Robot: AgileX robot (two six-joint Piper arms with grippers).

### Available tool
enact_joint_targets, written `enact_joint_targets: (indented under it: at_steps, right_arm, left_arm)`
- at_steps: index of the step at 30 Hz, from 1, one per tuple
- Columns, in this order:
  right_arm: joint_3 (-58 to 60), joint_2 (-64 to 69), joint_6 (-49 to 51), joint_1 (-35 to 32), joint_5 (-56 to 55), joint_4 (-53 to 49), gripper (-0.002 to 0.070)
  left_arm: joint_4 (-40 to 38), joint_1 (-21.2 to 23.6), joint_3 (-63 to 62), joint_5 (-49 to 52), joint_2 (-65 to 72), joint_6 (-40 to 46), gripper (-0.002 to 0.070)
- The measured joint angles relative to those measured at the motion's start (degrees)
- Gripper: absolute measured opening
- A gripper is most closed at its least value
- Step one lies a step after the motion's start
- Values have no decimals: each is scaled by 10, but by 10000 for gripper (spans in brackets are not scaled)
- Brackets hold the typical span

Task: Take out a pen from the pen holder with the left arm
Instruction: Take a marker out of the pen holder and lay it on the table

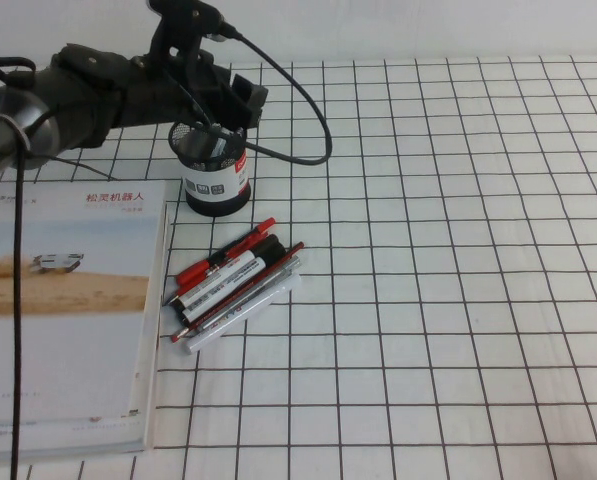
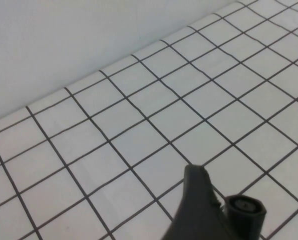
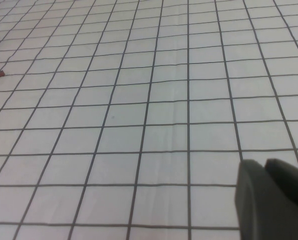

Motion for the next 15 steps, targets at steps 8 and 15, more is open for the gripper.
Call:
enact_joint_targets:
  at_steps: [8,15]
  right_arm:
    - [0,0,0,0,0,0,-15]
    - [0,0,0,0,0,0,-15]
  left_arm:
    - [-2,0,-17,-20,29,1,414]
    - [-5,0,-17,-46,46,1,413]
